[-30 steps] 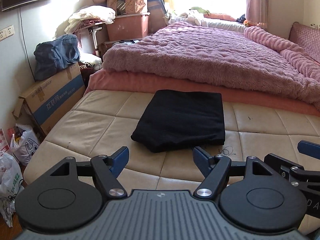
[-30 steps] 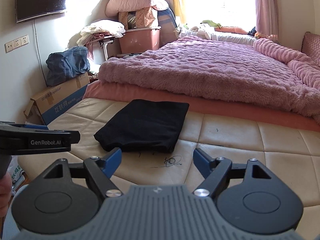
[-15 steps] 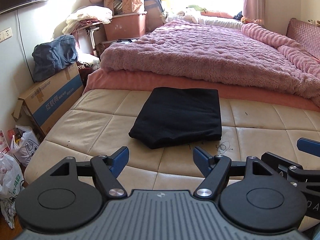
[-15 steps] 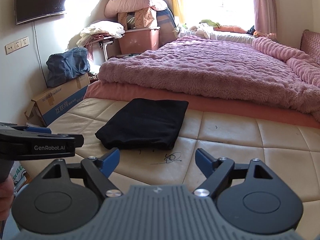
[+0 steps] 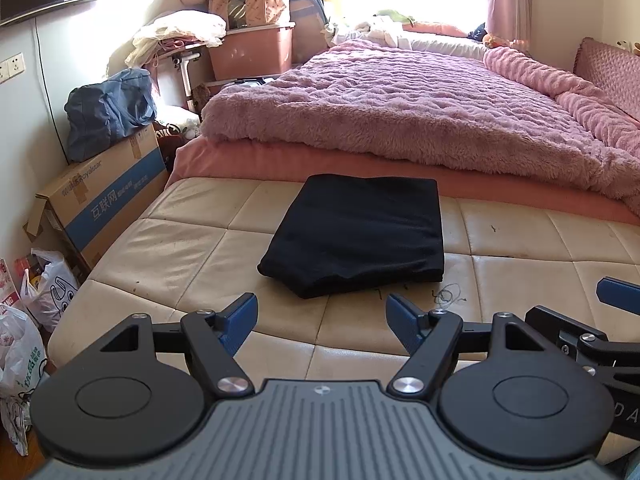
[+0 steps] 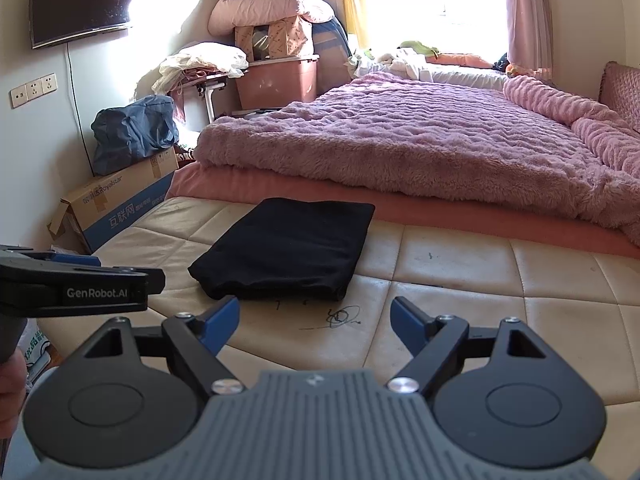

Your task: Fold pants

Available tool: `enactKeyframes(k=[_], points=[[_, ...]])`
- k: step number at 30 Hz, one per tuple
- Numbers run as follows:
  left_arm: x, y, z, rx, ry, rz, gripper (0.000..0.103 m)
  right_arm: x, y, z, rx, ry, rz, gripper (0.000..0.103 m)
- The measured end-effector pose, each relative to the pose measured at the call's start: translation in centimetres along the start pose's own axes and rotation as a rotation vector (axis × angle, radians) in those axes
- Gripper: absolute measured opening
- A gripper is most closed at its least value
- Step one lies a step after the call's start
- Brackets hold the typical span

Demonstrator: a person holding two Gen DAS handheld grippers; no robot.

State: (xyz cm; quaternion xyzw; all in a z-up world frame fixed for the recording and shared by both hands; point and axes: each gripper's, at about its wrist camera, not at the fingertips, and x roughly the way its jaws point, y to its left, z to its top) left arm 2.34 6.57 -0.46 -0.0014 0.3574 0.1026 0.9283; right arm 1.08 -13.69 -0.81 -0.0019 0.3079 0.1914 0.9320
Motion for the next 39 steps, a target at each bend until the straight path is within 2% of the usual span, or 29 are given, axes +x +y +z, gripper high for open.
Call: enactKeyframes(k=[12,23,31,39], points=[[0.06,-0.01,0.15,-0.004,-0.001,0.002,0.086,0.50,-0.04,0.07,0.008,0.021,-0.008,0.082],[-0.02,-0.04,0.39,-0.008,-0.001,-0.001,0.089,0.95,-0.30,-0.01,0.014,0.042,-0.023,0.082],[0.09,-0.08,0.44,-0.027,-0.003,0.015,0.095,0.91,-0.29,-0.01,0.014,0.041,-0.024,0.082],[0.04,-0.03,0.34,-0.038,-0.004,0.013,0.096,0.94,-0.16,-0.03,0.013,0.042,-0.022,0.082]])
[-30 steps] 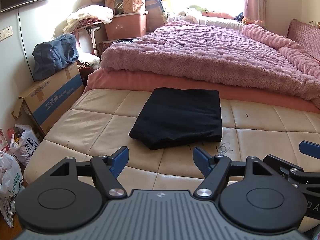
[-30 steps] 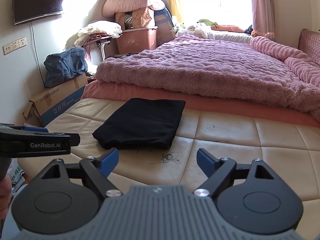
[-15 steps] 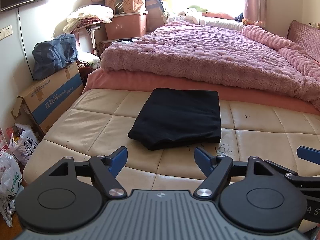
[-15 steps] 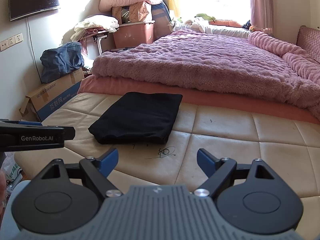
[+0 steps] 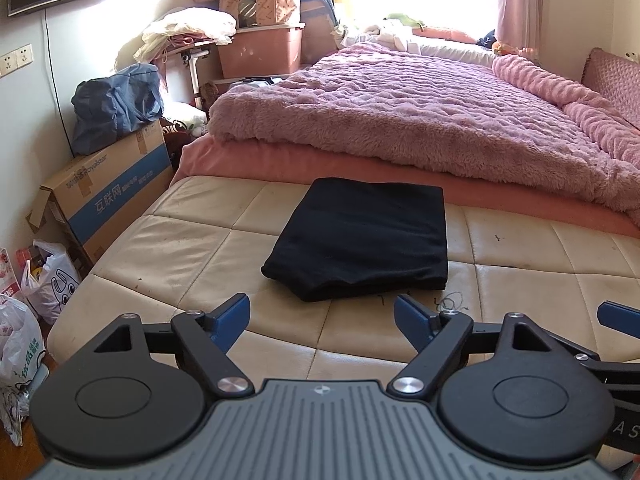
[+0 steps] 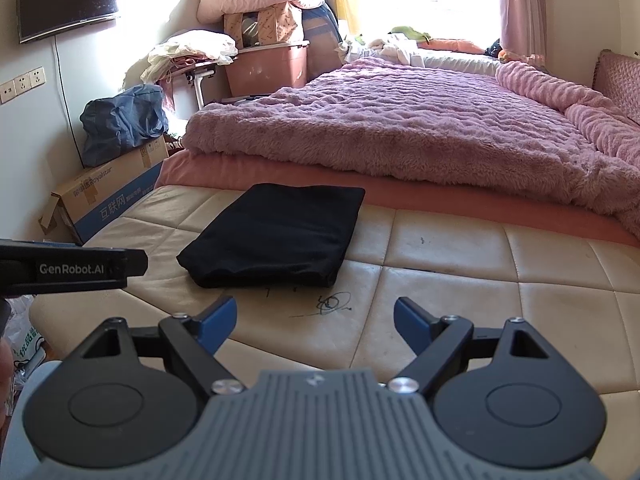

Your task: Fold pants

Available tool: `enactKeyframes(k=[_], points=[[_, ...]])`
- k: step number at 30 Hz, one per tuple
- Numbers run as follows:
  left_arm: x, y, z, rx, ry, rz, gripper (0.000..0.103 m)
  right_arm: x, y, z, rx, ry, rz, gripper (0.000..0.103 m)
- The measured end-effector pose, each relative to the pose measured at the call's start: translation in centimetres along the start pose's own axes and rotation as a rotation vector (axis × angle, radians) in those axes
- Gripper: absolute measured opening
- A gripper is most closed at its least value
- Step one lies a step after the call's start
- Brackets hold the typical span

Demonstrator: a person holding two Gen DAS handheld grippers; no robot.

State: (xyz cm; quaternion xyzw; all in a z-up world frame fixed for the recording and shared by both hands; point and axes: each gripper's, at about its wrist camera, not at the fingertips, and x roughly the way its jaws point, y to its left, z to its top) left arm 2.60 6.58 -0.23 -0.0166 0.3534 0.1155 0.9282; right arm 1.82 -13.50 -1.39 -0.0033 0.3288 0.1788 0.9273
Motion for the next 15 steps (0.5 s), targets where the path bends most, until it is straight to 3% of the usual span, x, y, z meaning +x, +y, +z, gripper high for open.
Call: enactKeyframes(k=[15], points=[[-0.12,-0.06,-0.06,-0.001,-0.001,-0.003,0.096,-0.04,0.01,0.02,0.004,-0.004,0.000,0.082]])
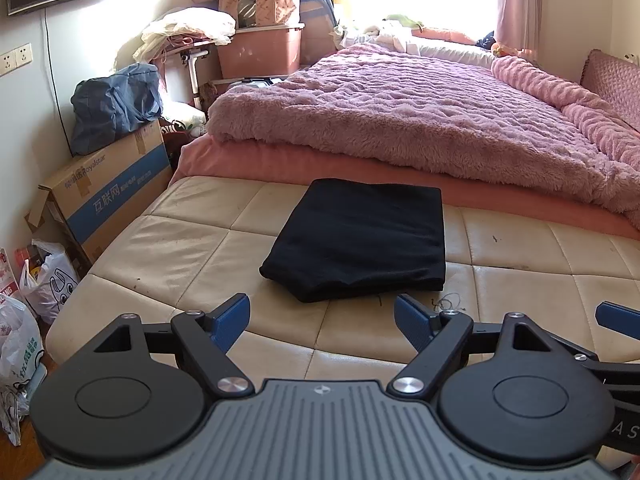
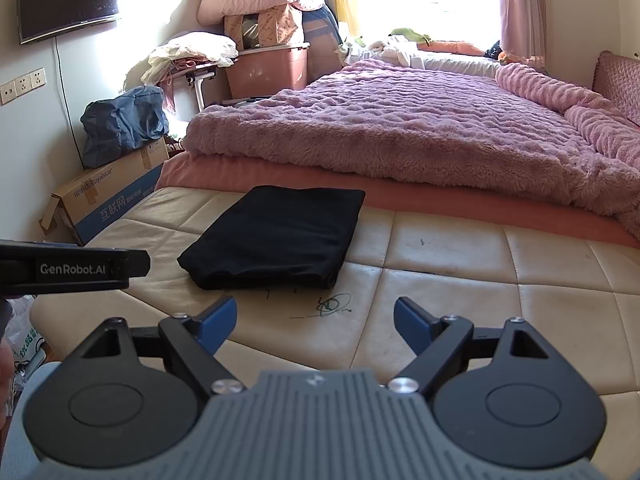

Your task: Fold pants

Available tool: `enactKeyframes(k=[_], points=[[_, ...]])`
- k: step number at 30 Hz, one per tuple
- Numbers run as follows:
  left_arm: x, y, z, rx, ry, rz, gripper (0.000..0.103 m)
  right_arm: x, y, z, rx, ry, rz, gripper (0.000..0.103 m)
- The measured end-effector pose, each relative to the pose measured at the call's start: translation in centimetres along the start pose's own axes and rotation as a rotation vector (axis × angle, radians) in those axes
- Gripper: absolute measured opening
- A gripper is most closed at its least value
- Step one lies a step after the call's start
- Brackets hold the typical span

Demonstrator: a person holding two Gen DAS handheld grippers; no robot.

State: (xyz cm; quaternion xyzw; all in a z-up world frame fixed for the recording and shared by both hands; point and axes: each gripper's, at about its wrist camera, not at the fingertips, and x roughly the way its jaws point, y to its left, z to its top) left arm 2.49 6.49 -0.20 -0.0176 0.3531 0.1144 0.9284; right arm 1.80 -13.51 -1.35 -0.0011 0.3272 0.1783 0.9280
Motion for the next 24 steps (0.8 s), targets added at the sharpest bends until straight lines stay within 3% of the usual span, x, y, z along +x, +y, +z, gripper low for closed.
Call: enactKeyframes(k=[24], points=[[-0.59,-0.72,0.12,0.010,-0.022,0.001,0.096,-0.22,0.08,-0.12,-0.002,0.001,0.001,0.082]])
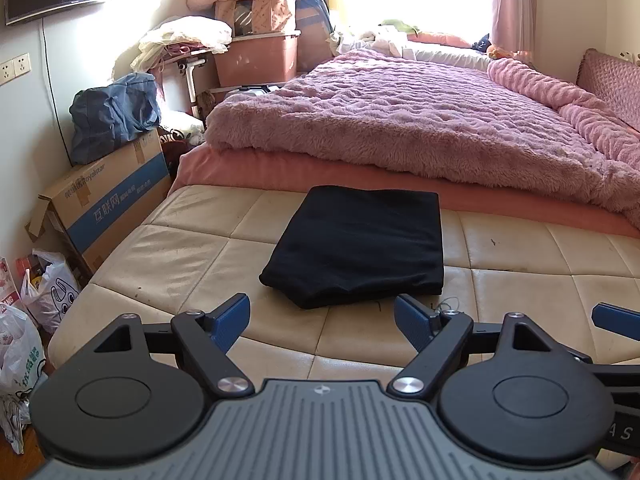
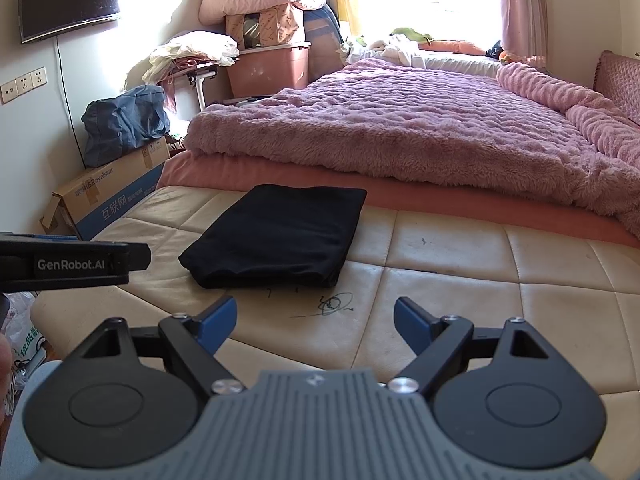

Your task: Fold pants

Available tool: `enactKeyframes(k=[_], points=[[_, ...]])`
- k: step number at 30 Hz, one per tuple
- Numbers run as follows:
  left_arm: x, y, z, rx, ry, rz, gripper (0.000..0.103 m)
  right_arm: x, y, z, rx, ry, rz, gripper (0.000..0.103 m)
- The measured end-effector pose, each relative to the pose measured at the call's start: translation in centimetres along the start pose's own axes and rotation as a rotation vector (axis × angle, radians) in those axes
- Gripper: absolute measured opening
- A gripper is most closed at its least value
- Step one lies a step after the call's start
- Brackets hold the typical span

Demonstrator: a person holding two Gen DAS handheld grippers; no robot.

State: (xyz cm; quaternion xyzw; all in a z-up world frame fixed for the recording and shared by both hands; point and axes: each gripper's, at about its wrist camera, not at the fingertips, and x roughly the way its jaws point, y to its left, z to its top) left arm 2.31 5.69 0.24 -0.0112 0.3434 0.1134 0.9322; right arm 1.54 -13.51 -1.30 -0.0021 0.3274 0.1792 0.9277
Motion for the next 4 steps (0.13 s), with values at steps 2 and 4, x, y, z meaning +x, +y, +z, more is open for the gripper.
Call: enactKeyframes(k=[2,4], points=[[0.03,0.10,-0.07,-0.006,-0.002,-0.006,0.096,0.00,-0.01,0.00,-0.001,0.000,0.000,0.082],[0.03,0.04,-0.03,-0.009,-0.003,-0.010,0.096,0.00,-0.01,0.00,0.000,-0.001,0.000,0.082]])
